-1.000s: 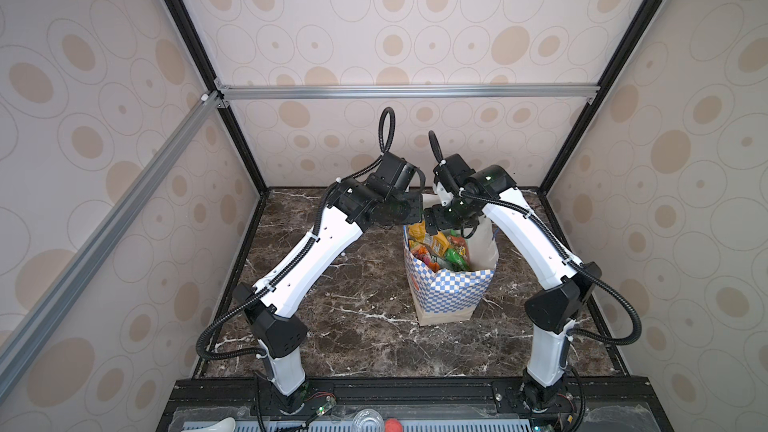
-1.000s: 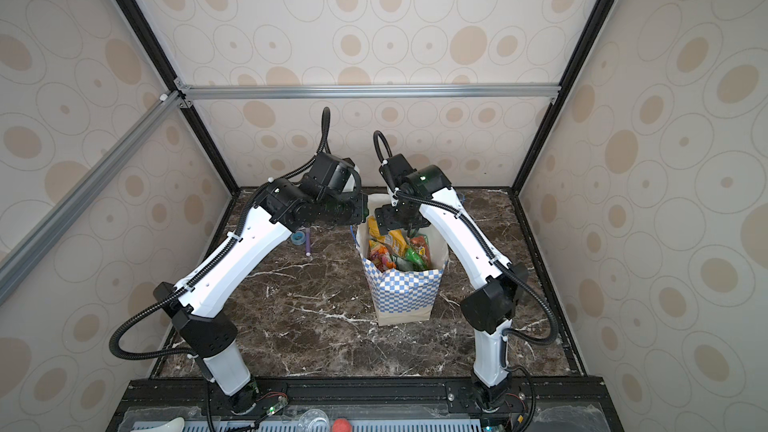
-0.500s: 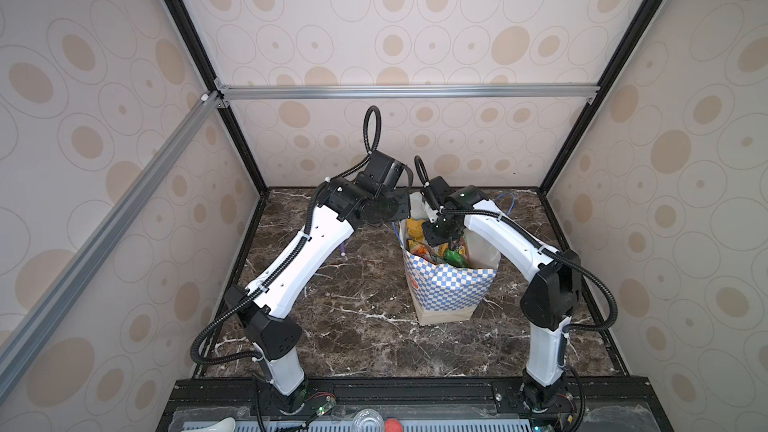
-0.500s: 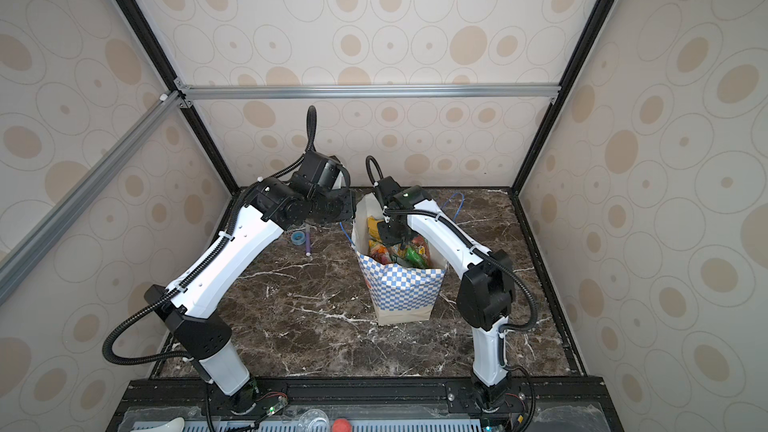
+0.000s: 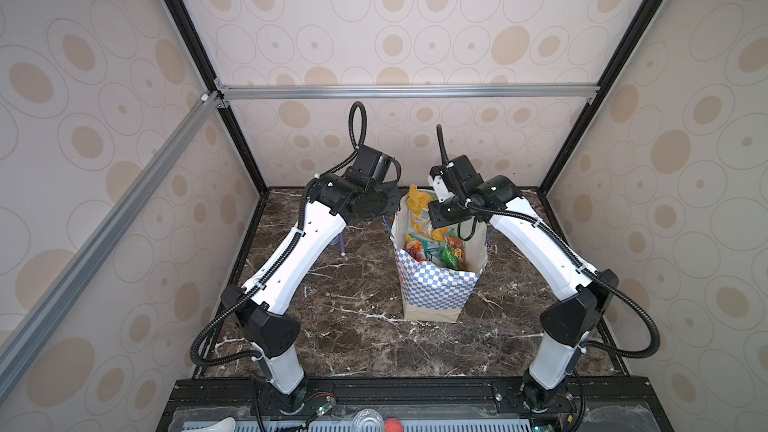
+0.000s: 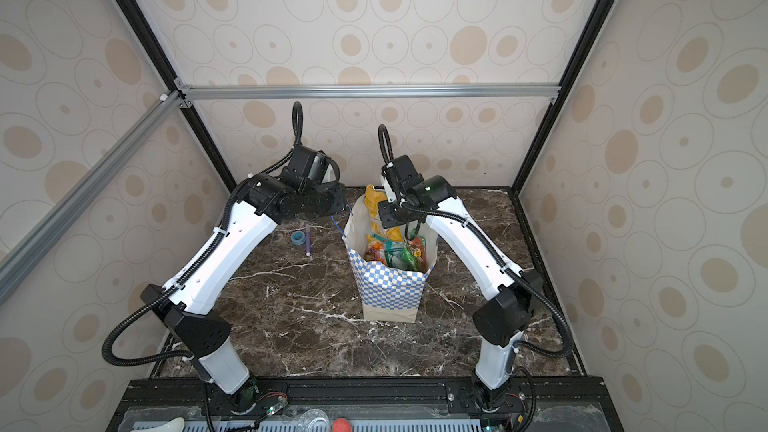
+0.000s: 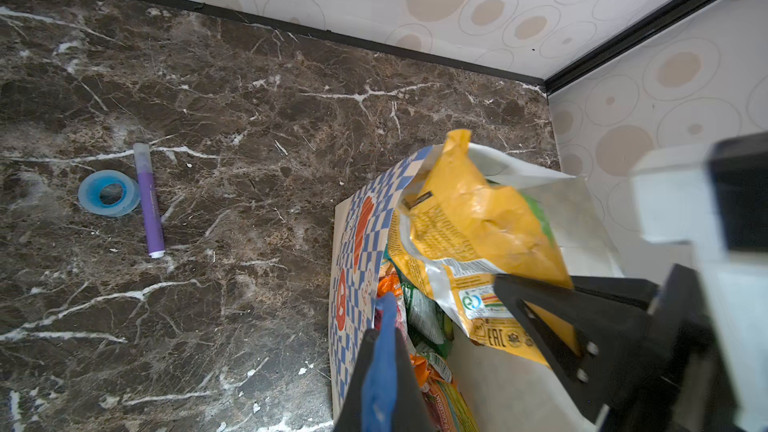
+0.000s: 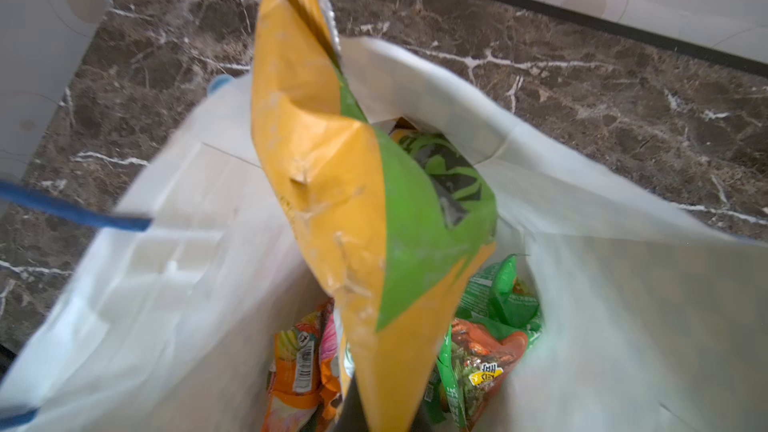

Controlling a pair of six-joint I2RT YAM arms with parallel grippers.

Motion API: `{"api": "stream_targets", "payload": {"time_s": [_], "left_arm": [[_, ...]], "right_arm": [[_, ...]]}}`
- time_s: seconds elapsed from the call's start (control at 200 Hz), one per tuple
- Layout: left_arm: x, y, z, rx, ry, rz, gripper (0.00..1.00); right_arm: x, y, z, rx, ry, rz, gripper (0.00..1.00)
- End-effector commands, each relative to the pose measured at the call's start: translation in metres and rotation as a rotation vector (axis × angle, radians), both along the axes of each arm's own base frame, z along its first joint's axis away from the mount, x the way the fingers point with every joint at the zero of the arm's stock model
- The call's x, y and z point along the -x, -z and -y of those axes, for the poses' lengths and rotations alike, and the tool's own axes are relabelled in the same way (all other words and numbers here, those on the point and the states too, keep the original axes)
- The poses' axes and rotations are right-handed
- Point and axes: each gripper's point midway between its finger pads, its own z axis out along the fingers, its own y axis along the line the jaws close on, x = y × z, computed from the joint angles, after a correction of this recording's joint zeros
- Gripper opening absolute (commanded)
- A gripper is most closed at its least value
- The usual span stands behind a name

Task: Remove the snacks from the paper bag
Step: 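Grasp the yellow-green chip bag with the right gripper and lift it out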

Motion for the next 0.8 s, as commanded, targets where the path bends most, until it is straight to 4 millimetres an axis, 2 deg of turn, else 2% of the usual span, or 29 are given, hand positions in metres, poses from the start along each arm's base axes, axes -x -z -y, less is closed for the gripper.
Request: {"api": "stream_targets", "payload": {"time_s": [0.0, 0.155, 0.245, 0.29, 0.385, 0.485, 0.605, 0.715, 0.795], "left_arm": [[0.003, -0.033, -0.010, 0.044, -0.015, 0.079, 0.00], [0.004, -0.038, -0.011, 0.050, -0.010, 0.096, 0.00], [0.004, -0.046, -0.011, 0.064, -0.005, 0.123, 0.08], [0.005, -0.052, -0.009, 0.078, 0.009, 0.145, 0.13], [0.012, -0.075, -0.001, 0.146, 0.067, 0.218, 0.25], [0.024, -0.111, 0.009, 0.259, 0.151, 0.339, 0.39], [0.040, -0.143, 0.008, 0.346, 0.195, 0.452, 0.45], [0.055, -0.166, 0.012, 0.381, 0.254, 0.518, 0.50], [0.071, -0.179, 0.025, 0.376, 0.325, 0.560, 0.55]], "right_arm": [[0.007, -0.028, 0.001, -0.036, 0.015, 0.025, 0.00], [0.007, -0.055, 0.007, -0.068, 0.057, 0.061, 0.00], [0.010, -0.076, 0.009, -0.101, 0.074, 0.092, 0.00], [0.011, -0.097, 0.011, -0.132, 0.082, 0.131, 0.00], [0.017, -0.128, 0.017, -0.179, 0.092, 0.190, 0.00], [0.027, -0.161, 0.023, -0.234, 0.095, 0.257, 0.00], [0.040, -0.197, 0.036, -0.293, 0.114, 0.346, 0.00], [0.049, -0.220, 0.061, -0.328, 0.167, 0.408, 0.00], [0.056, -0.231, 0.089, -0.350, 0.237, 0.427, 0.00]]}}
